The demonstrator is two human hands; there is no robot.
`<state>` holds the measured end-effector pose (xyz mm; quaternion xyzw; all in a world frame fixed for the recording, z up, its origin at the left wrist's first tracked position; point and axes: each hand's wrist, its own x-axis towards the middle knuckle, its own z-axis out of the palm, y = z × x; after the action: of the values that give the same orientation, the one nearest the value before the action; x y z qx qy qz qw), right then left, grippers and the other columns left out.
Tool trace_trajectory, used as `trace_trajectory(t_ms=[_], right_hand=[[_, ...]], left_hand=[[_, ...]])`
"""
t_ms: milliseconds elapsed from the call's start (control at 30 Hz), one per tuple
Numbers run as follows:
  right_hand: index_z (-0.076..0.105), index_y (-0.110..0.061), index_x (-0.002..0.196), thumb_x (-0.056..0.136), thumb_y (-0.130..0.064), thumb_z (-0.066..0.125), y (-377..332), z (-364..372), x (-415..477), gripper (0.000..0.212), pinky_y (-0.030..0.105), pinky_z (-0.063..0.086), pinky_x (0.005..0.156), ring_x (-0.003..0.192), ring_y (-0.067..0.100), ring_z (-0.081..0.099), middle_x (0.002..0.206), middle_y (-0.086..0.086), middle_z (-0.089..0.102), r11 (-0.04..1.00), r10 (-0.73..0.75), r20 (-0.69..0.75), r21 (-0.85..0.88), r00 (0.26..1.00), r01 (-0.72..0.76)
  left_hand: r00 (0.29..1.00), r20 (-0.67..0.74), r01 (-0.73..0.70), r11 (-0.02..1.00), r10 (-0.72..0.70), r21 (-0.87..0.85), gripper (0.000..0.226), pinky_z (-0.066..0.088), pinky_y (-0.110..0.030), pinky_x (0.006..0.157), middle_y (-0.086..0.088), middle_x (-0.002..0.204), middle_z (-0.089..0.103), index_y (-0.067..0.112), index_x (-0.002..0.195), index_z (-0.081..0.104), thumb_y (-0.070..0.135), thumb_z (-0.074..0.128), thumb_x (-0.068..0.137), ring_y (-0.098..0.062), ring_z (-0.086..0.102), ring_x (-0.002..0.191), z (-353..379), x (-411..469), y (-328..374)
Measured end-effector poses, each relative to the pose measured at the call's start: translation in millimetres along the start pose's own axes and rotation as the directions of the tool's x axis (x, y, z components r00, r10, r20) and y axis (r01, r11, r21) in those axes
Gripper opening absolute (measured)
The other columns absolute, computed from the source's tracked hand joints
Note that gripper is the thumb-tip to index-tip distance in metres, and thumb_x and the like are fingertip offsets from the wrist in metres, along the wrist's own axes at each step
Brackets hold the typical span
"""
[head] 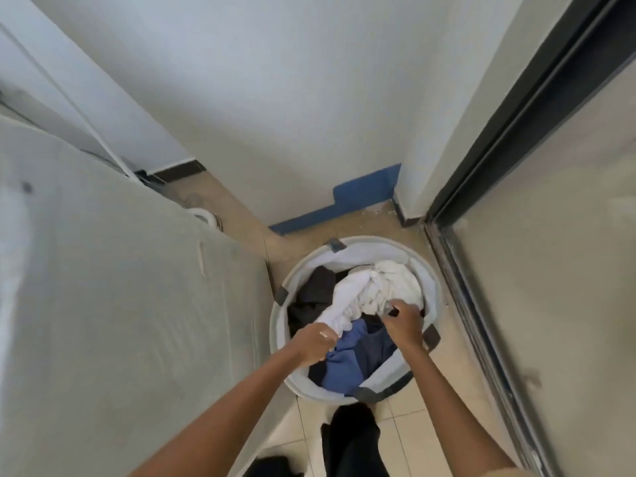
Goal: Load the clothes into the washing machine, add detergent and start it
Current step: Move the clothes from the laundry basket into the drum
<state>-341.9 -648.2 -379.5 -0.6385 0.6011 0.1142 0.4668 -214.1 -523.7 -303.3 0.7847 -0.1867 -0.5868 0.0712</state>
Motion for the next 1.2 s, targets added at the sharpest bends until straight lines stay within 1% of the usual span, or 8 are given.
trace_trajectory(t_ms=[67, 200, 333, 467, 633, 867, 1000, 1200], right_hand=[[0.040, -0.019, 0.138, 0.089, -0.020, 0.056, -0.8, 16.9, 36.8, 0.052, 0.045, 0.039, 0.100, 0.133, 0.039, 0.027, 0.150, 0.014, 0.024, 0.954, -0.120, -0.020, -0.278, 0.993, 0.110], [0.010, -0.037, 0.147, 0.088, -0.025, 0.059, -4.5, 55.3, 109.8, 0.078, 0.064, 0.024, 0.104, 0.141, 0.044, -0.009, 0.157, 0.011, -0.016, 0.798, -0.258, 0.004, -0.563, 0.966, 0.215], [0.027, -0.037, 0.143, 0.091, -0.023, 0.054, 29.2, 81.2, 146.3, 0.060, 0.056, 0.032, 0.102, 0.139, 0.044, 0.012, 0.157, 0.009, -0.004, 0.820, -0.092, 0.113, -0.555, 0.989, 0.140], [0.066, -0.009, 0.111, 0.086, -0.001, 0.048, 56.7, 69.5, 138.0, 0.032, 0.044, 0.047, 0.085, 0.106, 0.041, 0.053, 0.125, 0.022, 0.051, 0.921, -0.204, 0.006, -0.338, 0.979, 0.194], [0.073, -0.003, 0.093, 0.081, 0.008, 0.052, 38.1, 27.1, 68.4, 0.026, 0.035, 0.044, 0.090, 0.108, 0.037, 0.057, 0.118, 0.021, 0.060, 0.952, -0.302, -0.021, -0.060, 0.953, 0.300], [0.066, -0.040, 0.054, 0.075, 0.017, 0.052, -47.5, -31.4, -63.7, 0.063, 0.021, 0.042, 0.076, 0.090, 0.021, 0.058, 0.089, -0.005, 0.064, 0.862, -0.369, -0.084, 0.340, 0.926, 0.375], [0.067, -0.033, 0.056, 0.076, 0.000, 0.056, -113.4, -66.1, -141.2, 0.040, 0.009, 0.044, 0.061, 0.073, 0.005, 0.060, 0.075, -0.015, 0.066, 0.763, -0.404, -0.100, 0.511, 0.909, 0.395], [0.071, -0.019, 0.068, 0.060, -0.020, 0.072, -179.8, -100.5, -240.2, 0.008, 0.015, 0.049, 0.060, 0.063, 0.000, 0.066, 0.063, -0.010, 0.071, 0.578, -0.557, -0.056, 0.690, 0.829, 0.435]], left_hand=[[0.999, -0.001, 0.053, 0.994, -0.053, -0.093, 0.025, 0.049, -0.035, 0.089, -0.018, 0.113, 0.060, -0.003, 0.110, 0.060, 0.003, 0.045, 0.092, -0.030, 0.059, 0.101, 6.4, 23.7, -13.8], [0.990, -0.037, 0.117, 0.939, -0.136, -0.322, 0.029, 0.042, -0.005, 0.044, -0.013, 0.104, 0.056, -0.002, 0.119, 0.055, 0.007, 0.046, 0.093, -0.011, 0.054, 0.071, 10.7, 61.8, -33.1], [0.986, -0.084, 0.097, 0.901, -0.146, -0.423, 0.031, 0.041, 0.000, 0.044, -0.015, 0.111, 0.058, -0.002, 0.122, 0.052, 0.005, 0.040, 0.095, -0.009, 0.054, 0.075, 16.6, 84.6, -48.0], [0.984, -0.092, 0.100, 0.899, -0.153, -0.426, 0.027, 0.041, 0.000, 0.047, -0.008, 0.105, 0.059, 0.006, 0.117, 0.054, 0.008, 0.040, 0.094, -0.004, 0.055, 0.075, 15.0, 72.8, -56.3], [0.982, -0.113, 0.095, 0.915, -0.151, -0.392, 0.025, 0.041, -0.006, 0.053, -0.008, 0.113, 0.058, 0.019, 0.114, 0.048, 0.011, 0.049, 0.091, -0.016, 0.055, 0.081, 2.0, 29.2, -42.4], [0.971, -0.145, -0.222, 0.943, 0.191, -0.246, 0.098, 0.022, -0.029, 0.113, 0.000, 0.156, 0.012, 0.017, 0.149, 0.002, 0.017, 0.072, 0.080, -0.016, 0.016, 0.143, -40.9, -76.0, 15.9], [0.894, -0.209, -0.438, 0.874, 0.397, -0.211, 0.089, 0.038, -0.003, 0.088, 0.021, 0.128, 0.038, 0.032, 0.130, 0.030, 0.022, 0.081, 0.058, 0.016, 0.043, 0.115, -77.4, -144.6, 46.6], [0.754, -0.439, -0.564, 0.824, 0.488, -0.053, 0.041, 0.044, -0.008, 0.083, 0.020, 0.098, 0.054, 0.043, 0.096, 0.043, 0.024, 0.074, 0.076, 0.001, 0.052, 0.094, -135.2, -251.1, 41.2]])
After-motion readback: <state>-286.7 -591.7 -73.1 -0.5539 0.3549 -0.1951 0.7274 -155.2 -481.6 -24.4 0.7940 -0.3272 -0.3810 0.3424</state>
